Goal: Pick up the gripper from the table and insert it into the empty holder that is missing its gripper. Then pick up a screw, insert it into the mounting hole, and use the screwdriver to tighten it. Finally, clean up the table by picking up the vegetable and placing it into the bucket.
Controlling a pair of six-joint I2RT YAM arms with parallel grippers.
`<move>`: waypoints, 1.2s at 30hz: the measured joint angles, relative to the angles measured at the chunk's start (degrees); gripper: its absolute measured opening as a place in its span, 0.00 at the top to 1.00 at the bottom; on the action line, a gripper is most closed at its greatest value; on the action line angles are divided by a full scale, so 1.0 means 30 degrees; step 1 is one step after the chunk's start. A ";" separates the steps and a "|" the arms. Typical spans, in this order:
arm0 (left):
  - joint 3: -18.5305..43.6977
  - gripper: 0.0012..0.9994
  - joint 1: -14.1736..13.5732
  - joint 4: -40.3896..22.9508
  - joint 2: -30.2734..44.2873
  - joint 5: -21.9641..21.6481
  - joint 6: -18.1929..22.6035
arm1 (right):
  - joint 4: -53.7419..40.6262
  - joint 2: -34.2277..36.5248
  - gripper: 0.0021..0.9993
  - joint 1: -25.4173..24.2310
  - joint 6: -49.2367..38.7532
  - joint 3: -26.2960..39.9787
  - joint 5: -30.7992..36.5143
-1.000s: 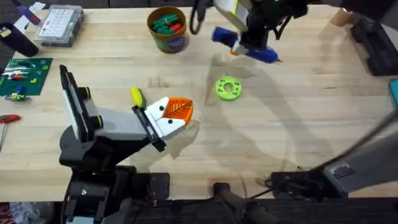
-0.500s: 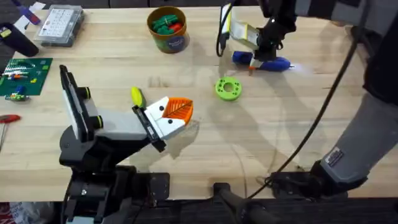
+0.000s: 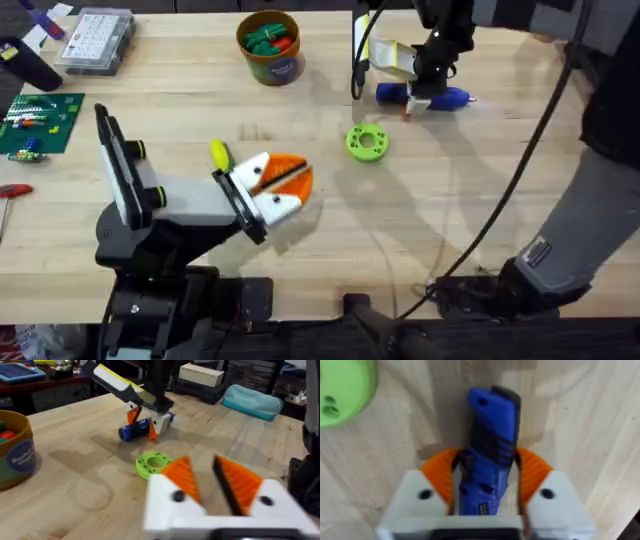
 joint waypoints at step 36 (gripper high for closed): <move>0.0000 0.01 0.0000 0.0000 0.0000 -0.0015 -0.0075 | -0.3713 -0.8153 0.01 0.3754 1.1678 0.0191 0.0146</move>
